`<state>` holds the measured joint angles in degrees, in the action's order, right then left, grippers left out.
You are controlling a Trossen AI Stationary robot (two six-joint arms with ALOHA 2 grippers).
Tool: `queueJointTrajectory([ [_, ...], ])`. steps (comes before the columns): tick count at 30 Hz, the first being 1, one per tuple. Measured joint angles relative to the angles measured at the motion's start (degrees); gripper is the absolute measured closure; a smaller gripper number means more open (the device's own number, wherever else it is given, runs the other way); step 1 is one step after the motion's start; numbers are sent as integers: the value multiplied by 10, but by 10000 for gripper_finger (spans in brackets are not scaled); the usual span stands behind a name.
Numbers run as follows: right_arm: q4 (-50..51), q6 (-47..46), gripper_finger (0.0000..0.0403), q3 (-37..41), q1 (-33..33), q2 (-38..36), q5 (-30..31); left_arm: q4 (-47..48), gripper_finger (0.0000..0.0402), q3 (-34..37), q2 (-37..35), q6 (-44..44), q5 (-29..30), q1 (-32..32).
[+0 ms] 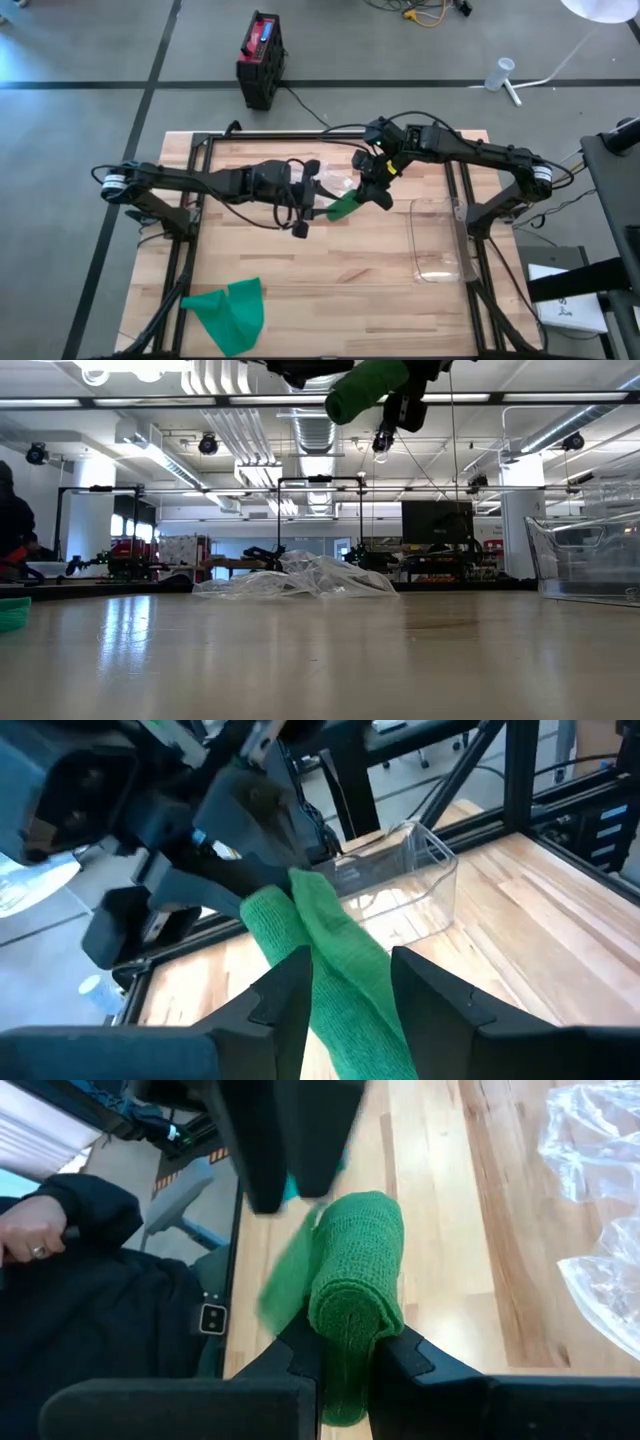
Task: Roll bandage
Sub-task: Roll the green bandage
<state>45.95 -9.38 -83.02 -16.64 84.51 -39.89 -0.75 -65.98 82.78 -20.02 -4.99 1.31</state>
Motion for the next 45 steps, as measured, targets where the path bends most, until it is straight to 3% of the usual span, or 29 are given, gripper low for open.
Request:
queueJointTrajectory([
  [13,-10,-15,368,0,-2,0,10,45,249,0,-28,0,2,-11],
  [16,-21,-20,368,0,-2,0,16,30,241,0,-34,9,46,-22],
  [21,-30,-24,368,0,-2,0,28,42,206,0,-27,99,145,-17],
  [23,-30,-23,368,0,-2,0,28,55,184,0,-26,127,125,-6],
  [28,-30,-20,368,0,-2,0,28,53,126,0,-27,199,-23,28],
  [32,-30,-17,368,0,-2,0,28,51,84,0,-27,240,-88,45],
  [39,-28,-12,368,0,-2,0,28,47,38,0,-1,266,-106,62],
  [45,-28,-9,368,0,-2,0,28,33,37,0,23,270,-123,63],
])
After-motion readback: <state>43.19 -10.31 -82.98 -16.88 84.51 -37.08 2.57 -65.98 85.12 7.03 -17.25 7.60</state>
